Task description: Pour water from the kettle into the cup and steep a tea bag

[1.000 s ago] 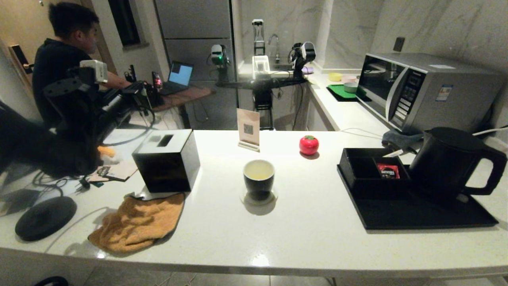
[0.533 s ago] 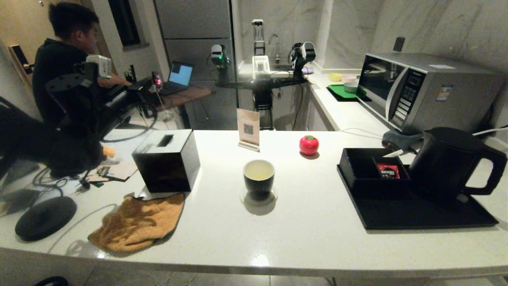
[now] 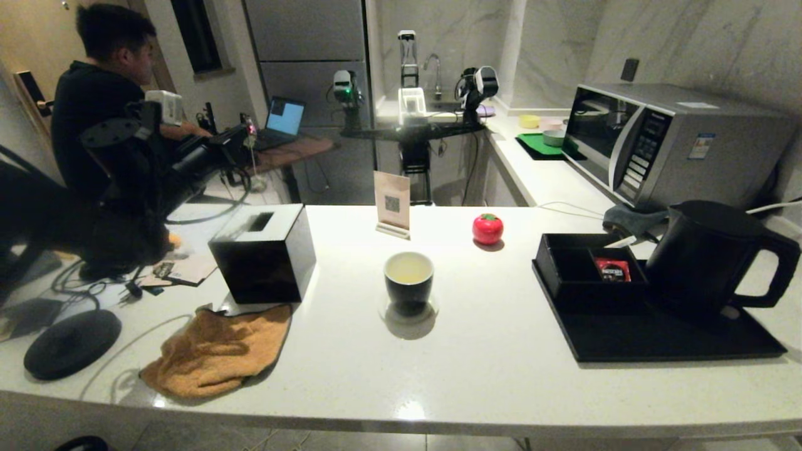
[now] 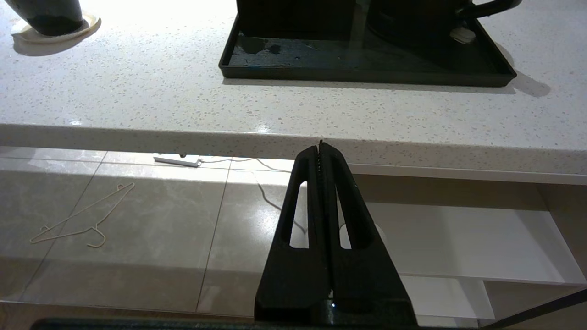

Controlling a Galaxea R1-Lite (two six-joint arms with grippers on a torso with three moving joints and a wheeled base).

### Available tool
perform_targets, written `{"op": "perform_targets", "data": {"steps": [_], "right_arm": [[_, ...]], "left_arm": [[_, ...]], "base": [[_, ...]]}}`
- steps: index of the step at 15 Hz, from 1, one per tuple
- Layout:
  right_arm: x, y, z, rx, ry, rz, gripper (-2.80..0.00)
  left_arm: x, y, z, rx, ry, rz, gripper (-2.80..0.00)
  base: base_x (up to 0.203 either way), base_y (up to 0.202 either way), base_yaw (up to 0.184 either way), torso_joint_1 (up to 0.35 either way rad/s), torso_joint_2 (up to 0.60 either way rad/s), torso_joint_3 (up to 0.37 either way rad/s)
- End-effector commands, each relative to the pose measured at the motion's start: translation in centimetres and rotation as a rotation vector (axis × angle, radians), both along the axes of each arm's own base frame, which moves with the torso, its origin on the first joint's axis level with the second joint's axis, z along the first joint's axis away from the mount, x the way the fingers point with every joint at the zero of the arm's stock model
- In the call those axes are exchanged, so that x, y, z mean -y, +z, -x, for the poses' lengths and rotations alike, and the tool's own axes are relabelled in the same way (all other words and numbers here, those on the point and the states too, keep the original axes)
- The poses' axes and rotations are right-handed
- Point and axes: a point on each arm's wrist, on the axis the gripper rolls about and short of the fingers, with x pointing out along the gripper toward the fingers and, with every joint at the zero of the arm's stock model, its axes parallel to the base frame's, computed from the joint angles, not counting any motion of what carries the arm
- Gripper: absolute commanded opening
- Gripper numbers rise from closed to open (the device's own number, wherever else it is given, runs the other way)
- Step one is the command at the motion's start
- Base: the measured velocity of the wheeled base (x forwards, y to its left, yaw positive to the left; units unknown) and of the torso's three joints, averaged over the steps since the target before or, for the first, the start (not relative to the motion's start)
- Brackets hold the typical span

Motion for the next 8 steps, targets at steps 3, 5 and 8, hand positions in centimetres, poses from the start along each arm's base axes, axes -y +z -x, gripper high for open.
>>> {"op": "perform_targets", "data": {"steps": [3,5,8], "right_arm": [[0.0,0.0,0.0,-0.003,0.001,0.000,-2.80],[0.0,0.0,0.0,-0.003,0.001,0.000,-2.80],[0.0,0.0,0.0,-0.003,0.001,0.000,-2.80]], "left_arm": [[-0.5,-2.4,-1.0,-0.003,0.011,0.002,-2.80],[-0.6,-3.2,-1.3,-0.013,0.010,0.000,-2.80],[-0.6,-4.1,-1.7,-0.031,0.012,-0.001,-2.80]], "base": [[0.000,0.000,0.000,0.000,0.00,0.000],[0.000,0.000,0.000,0.000,0.00,0.000],[0.000,0.000,0.000,0.000,0.00,0.000]]}}
